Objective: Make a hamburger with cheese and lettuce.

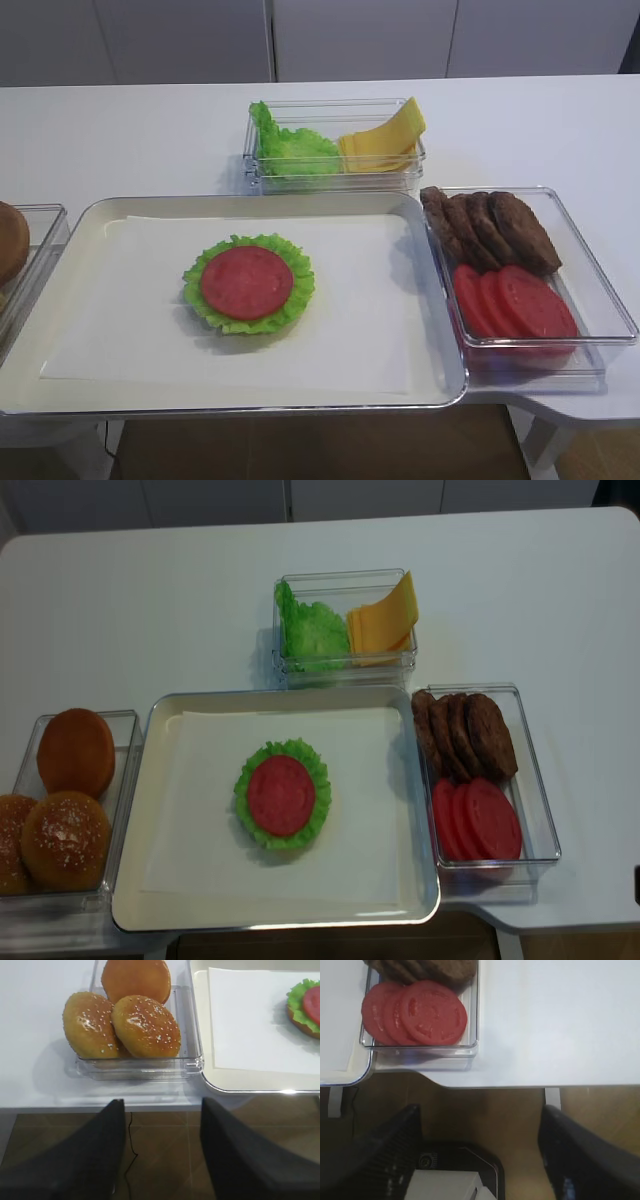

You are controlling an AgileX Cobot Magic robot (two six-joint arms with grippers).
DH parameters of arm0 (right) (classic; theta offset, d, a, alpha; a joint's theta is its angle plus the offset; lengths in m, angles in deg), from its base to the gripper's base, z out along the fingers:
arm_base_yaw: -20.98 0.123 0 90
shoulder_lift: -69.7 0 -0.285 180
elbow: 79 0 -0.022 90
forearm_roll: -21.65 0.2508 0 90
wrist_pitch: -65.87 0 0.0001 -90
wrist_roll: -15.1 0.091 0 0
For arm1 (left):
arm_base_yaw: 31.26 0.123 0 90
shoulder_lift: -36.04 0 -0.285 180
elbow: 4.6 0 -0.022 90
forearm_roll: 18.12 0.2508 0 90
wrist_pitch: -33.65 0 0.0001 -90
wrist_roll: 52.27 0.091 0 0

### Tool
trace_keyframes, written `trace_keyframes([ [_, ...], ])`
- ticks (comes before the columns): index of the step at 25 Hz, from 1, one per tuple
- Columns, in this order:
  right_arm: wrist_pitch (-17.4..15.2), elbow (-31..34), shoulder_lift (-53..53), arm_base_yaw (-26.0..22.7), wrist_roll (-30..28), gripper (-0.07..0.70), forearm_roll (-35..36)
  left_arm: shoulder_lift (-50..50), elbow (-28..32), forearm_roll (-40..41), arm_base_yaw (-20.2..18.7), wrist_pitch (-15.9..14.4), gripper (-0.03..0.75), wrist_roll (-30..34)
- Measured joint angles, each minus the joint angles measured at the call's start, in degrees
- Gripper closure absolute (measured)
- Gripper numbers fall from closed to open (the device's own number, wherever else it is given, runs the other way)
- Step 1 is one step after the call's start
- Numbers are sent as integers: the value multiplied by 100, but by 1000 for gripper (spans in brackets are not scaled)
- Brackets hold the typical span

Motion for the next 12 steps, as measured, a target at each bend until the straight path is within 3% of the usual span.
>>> trace_keyframes([
  [12, -62, 943, 1725, -9, -545, 90, 201, 0, 0, 0, 0, 0, 353, 0],
])
